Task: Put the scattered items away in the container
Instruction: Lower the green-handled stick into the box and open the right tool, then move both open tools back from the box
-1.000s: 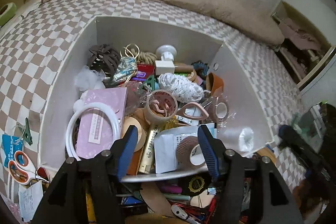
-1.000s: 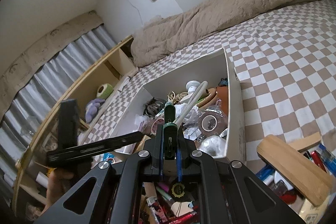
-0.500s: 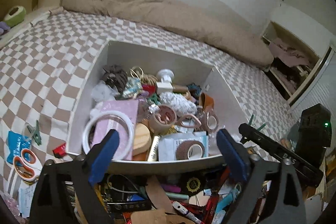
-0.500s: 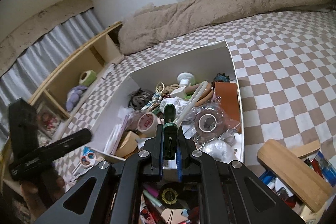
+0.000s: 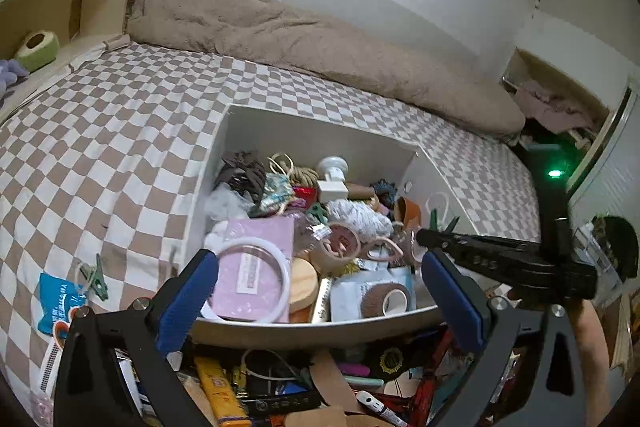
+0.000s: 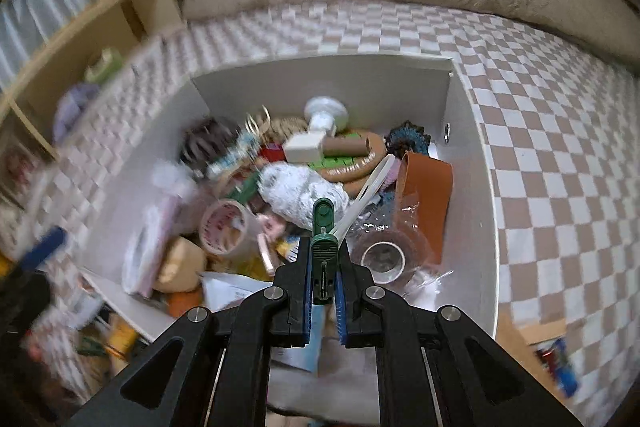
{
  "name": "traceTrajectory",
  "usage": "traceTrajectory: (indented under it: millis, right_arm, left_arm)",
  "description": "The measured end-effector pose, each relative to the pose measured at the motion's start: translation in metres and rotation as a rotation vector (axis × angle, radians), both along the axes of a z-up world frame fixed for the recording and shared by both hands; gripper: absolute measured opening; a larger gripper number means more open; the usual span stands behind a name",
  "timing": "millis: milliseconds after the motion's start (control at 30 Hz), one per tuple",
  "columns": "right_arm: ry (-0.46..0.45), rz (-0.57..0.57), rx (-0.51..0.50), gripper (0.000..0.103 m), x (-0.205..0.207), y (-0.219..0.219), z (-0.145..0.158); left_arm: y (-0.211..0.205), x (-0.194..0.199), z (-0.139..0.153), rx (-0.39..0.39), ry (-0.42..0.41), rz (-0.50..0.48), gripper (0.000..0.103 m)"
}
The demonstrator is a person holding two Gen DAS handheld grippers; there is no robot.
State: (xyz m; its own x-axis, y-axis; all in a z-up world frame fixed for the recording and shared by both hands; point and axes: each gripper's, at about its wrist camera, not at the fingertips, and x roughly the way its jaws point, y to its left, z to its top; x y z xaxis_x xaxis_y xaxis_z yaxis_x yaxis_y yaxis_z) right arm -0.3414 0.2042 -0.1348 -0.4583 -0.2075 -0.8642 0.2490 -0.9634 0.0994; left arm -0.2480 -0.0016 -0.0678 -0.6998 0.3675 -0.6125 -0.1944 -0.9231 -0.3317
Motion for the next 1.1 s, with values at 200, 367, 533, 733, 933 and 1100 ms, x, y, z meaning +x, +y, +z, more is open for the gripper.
traceTrajectory:
  millis: [200,367,533,733,933,1100]
  right_arm:
    - [-0.09,0.044,0.141,0.01,-0.021,-0.021,-0.014]
    - [-0.159,0.071,0.184,0.01,-0.03,-0.039,-0.028]
    - [-0.197,0.098,0.12,0.01,-0.027,-0.047,-0.028]
    - [-0.189,0.074,0.15,0.01,-0.024,-0.043,-0.027]
    - [-0.125,-0.004,0.179,0.067,-0.019,-0.015,-0.009]
    - [-0.098,-0.043,0.115,0.068,-0.016,-0.007,0.004]
  left_arm:
    - [-0.015,0.0,0.005,0.036,0.009,0.019,0.102]
    - [-0.022,0.0,0.007,0.054,0.005,0.017,0.102]
    - [-0.028,0.001,0.009,0.076,0.007,0.024,0.102]
    - [-0.032,0.004,0.012,0.083,0.017,0.027,0.102]
    - [-0.034,0.006,0.013,0.075,0.028,0.031,0.103]
    - [-0.032,0.008,0.015,0.072,0.037,0.025,0.103]
